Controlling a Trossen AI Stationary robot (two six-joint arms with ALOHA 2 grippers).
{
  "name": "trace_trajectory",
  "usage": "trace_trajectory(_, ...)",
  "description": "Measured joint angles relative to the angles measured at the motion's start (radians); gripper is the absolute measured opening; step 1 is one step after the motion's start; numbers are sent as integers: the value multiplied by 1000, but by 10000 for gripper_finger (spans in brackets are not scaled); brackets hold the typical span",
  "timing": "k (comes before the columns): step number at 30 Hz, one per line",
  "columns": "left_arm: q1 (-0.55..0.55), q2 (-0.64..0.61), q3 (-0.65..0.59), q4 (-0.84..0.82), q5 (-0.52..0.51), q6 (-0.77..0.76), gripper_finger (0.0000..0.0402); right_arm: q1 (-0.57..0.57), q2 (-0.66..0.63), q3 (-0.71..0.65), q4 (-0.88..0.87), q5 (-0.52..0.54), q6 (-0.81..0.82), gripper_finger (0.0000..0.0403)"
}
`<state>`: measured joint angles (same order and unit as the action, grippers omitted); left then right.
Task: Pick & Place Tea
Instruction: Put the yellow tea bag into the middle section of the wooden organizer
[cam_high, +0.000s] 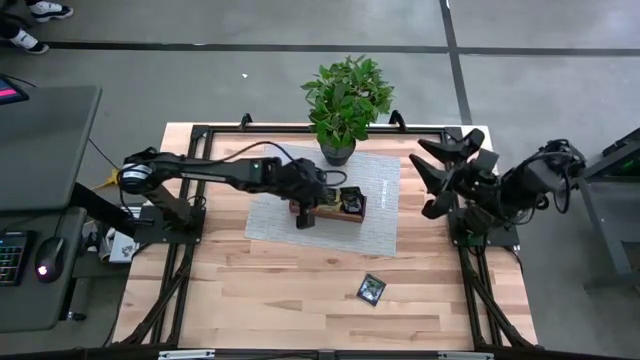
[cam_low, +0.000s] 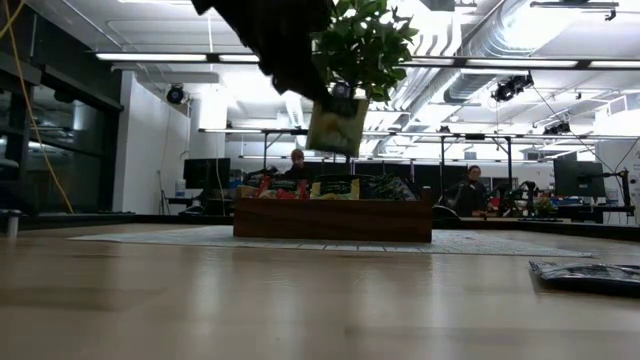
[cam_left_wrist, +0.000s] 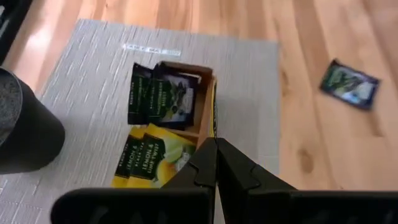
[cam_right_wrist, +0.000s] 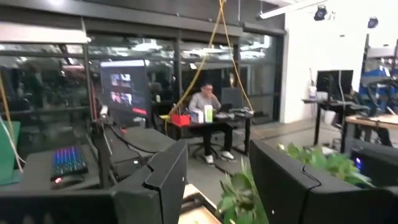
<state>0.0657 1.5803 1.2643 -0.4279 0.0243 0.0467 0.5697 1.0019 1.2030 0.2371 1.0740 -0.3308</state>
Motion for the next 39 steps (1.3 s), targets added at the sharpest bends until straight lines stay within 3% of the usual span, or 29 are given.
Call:
trace_trajectory(6, 0, 78, 2, 12, -45, 10, 0, 43, 0, 0, -19, 72, 14, 169)
trace_trajectory(15, 46, 133, 1, 20, -95, 28, 0, 76, 0, 0, -20, 79, 15, 169)
trace_trajectory(22, 103, 141, 1, 33, -10, 30, 0, 90, 0, 0, -22, 79, 16, 169)
trace_trajectory(39, 117, 203, 3, 78, 55, 15, 0, 92, 0, 0, -19, 79, 17, 169)
